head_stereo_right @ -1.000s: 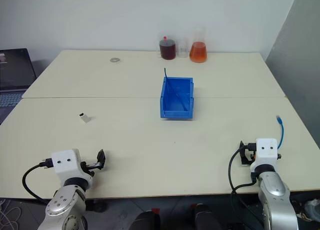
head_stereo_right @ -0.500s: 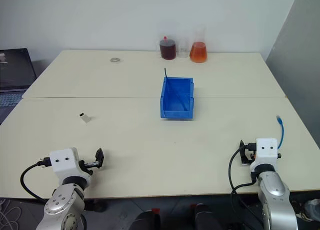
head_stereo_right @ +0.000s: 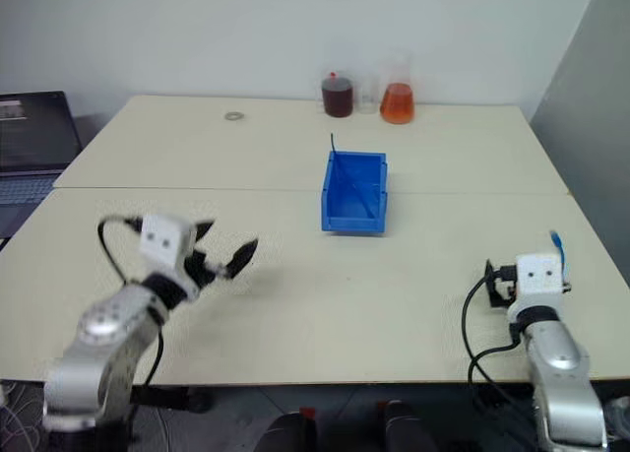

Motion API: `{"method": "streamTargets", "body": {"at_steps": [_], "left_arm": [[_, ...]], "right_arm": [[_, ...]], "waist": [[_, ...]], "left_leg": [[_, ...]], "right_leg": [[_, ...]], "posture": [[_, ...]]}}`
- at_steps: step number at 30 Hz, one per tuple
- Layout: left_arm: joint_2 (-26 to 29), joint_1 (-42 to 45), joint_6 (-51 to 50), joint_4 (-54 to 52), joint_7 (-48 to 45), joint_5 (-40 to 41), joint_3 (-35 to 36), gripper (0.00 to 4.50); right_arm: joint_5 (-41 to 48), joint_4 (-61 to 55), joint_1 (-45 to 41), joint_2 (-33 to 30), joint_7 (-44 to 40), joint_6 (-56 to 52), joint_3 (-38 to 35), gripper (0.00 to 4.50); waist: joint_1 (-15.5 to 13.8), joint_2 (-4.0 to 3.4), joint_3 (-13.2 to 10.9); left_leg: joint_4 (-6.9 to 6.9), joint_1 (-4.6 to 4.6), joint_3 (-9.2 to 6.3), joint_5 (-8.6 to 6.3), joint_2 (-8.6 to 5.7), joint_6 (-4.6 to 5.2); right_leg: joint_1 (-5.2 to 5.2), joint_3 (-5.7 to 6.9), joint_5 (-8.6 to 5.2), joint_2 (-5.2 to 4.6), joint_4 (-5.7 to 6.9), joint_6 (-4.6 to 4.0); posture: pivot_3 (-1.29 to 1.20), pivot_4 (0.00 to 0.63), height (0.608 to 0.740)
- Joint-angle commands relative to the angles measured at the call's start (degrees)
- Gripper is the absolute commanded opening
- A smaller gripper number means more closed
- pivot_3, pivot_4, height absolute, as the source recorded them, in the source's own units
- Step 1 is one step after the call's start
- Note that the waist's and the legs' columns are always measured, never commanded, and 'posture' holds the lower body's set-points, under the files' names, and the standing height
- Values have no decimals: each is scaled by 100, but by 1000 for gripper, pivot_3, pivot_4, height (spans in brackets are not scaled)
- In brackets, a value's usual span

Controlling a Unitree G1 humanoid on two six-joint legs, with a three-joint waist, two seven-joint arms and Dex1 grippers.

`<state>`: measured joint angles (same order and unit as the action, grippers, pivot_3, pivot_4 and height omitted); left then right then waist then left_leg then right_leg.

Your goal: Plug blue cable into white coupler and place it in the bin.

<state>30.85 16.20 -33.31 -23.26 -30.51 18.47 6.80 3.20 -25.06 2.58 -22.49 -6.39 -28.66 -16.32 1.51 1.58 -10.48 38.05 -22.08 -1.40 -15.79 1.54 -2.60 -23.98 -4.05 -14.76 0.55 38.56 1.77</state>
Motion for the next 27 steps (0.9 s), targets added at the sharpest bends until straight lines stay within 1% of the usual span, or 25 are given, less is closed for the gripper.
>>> {"method": "streamTargets", "body": {"at_steps": [1, 2, 3, 5, 8, 10, 13, 17, 20, 22, 23, 25, 27], "left_arm": [[-199, 1076, 257, 435, -1297, 291, -1175, 4500], [-337, 1346, 352, 654, -1637, 303, -1518, 4500], [-434, 1538, 488, 855, -1959, 267, -1824, 4500], [-591, 1818, 895, 1317, -2507, 34, -2386, 4500], [-882, 2131, 1468, 2041, -3028, -241, -2936, 4500], [-1164, 2335, 1977, 2647, -3166, -511, -3190, 4500], [-1620, 2625, 2407, 3381, -3206, -716, -3296, 4500], [-2051, 2867, 2614, 3825, -3170, -815, -3263, 4500], [-2147, 2901, 2636, 3862, -3189, -845, -3232, 4500], [-2158, 2880, 2615, 3831, -3218, -838, -3203, 4500], [-2140, 2852, 2568, 3791, -3251, -815, -3193, 4500], [-2097, 2791, 2497, 3715, -3312, -777, -3178, 4500], [-2066, 2745, 2462, 3653, -3353, -759, -3172, 4500]], "right_arm": [[-30, 459, -377, -365, -70, 19, -401, 4414], [-12, 726, -524, -511, -129, 33, -467, 4414], [26, 960, -646, -638, -215, 33, -510, 4414], [199, 1441, -839, -886, -606, -13, -470, 4414], [346, 2214, -1081, -1226, -1054, 110, -486, 4414], [483, 2771, -1244, -1401, -1391, 412, -529, 4414], [375, 3949, -1592, -1816, -1620, 1008, -543, 4414], [290, 5489, -2266, -2241, -1771, 1630, -441, 4414], [297, 6328, -2690, -2395, -2029, 1882, -327, 4414], [314, 6657, -2859, -2439, -2220, 1955, -259, 4414], [452, 6809, -2961, -2430, -2547, 1790, -250, 4414], [612, 7174, -3169, -2437, -2948, 1600, -281, 4414], [690, 7459, -3321, -2463, -3125, 1468, -312, 4414]], "waist": [[29, -7, 5], [32, -12, 7], [43, -12, 7], [92, -15, 7], [116, -17, 6], [96, -21, 3], [48, -23, 2], [54, -26, 1], [64, -26, 2], [81, -26, 2], [84, -27, 2], [94, -27, 2], [103, -31, 4]], "left_leg": [[-3, -2, 5, 0, 0, 1], [-7, 4, 7, -1, 1, 2], [-17, 11, 6, -2, 2, 4], [-18, 6, 16, -5, 3, 8], [-23, 1, 13, -17, 4, 28], [-23, 0, 7, -23, 6, 39], [-17, -1, 9, -24, 2, 41], [-10, 0, 16, -24, 0, 41], [-10, 3, 20, -23, -1, 41], [-12, 6, 17, -23, 2, 41], [-13, 6, 16, -23, 2, 41], [-13, 6, 16, -23, 2, 41], [-10, 7, 17, -23, 1, 41]], "right_leg": [[4, -4, 12, 0, -11, 20], [23, -6, 27, 0, -35, 44], [40, -4, 31, 0, -66, 50], [40, -14, 32, 0, -82, 47], [37, -12, 38, 4, -83, 17], [35, -8, 35, 7, -81, 10], [38, -9, 32, 6, -81, 17], [41, -18, 34, 4, -84, 31], [42, -22, 36, 4, -83, 35], [43, -22, 37, 6, -83, 33], [44, -22, 38, 7, -82, 31], [44, -22, 39, 7, -81, 29], [45, -23, 43, 6, -79, 23]], "posture": [[0, 150, 740], [0, 150, 740], [0, 150, 740], [0, 150, 740], [0, 150, 740], [0, 150, 740], [0, 150, 740], [0, 150, 740], [0, 150, 740], [0, 150, 740], [0, 150, 740], [0, 150, 740], [0, 150, 740]]}}
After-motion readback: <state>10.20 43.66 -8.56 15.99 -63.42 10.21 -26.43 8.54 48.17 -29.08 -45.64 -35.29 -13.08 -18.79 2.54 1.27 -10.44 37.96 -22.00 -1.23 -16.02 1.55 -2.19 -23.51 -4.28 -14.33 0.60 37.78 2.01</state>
